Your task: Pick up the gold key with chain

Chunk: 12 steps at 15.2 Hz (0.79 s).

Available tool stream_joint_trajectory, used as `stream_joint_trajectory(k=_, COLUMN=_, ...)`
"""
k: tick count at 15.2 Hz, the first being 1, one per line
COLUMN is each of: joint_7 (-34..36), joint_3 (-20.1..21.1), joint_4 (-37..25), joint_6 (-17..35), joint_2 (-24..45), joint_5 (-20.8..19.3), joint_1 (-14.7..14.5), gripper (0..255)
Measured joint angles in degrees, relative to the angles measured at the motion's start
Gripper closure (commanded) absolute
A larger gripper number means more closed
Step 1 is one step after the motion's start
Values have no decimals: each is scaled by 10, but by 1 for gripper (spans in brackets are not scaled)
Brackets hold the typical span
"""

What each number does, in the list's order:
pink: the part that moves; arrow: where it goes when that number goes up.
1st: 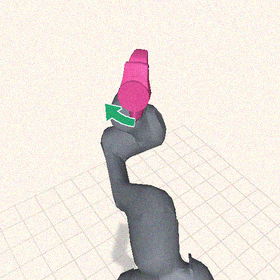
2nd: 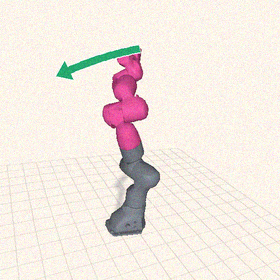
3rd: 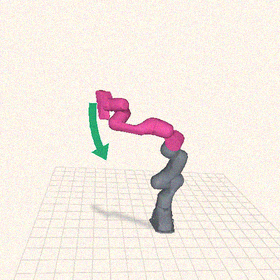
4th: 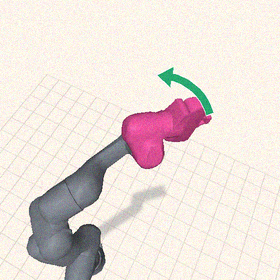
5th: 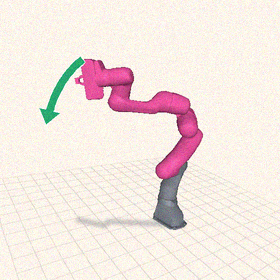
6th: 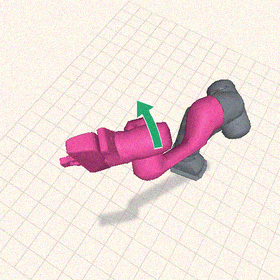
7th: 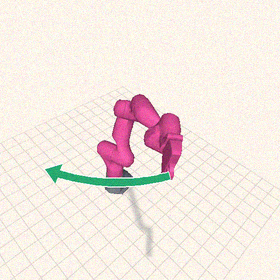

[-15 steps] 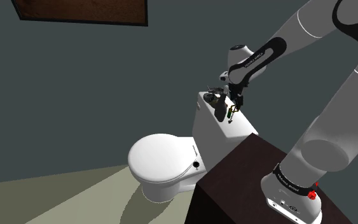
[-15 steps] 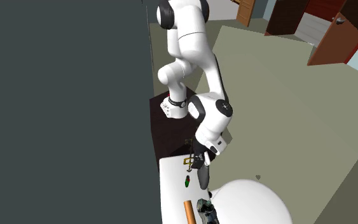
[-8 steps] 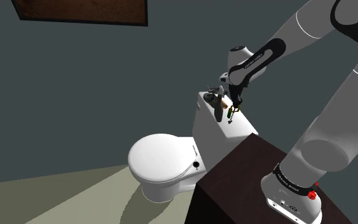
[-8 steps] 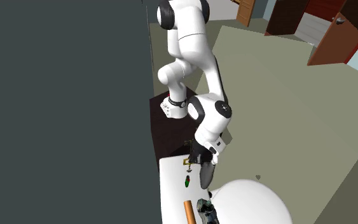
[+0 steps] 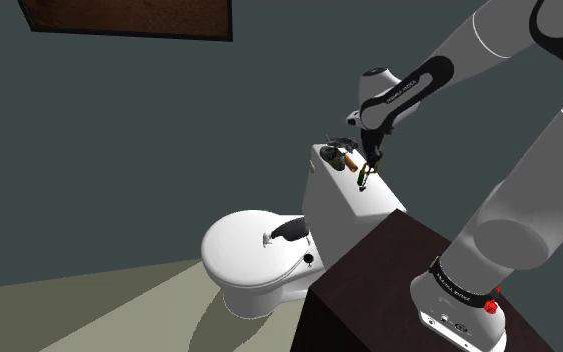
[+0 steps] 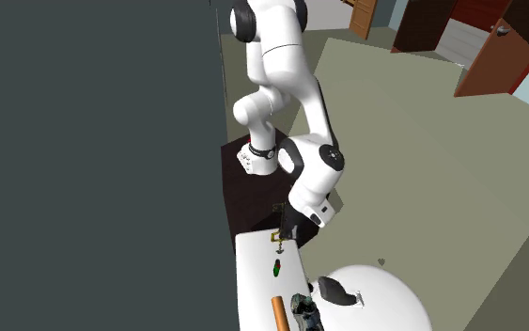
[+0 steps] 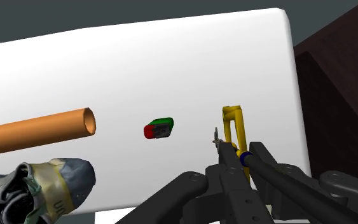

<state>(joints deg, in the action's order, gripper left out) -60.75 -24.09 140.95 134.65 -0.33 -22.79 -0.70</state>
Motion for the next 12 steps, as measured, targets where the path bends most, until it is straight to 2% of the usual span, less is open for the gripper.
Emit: stream_joint_trajectory(k=12, joint_7=-11, joint_3=8, joint_4=-27, joint_6=-98, joint_2=-73, joint_5=-3, joint_1=-4, gripper=255)
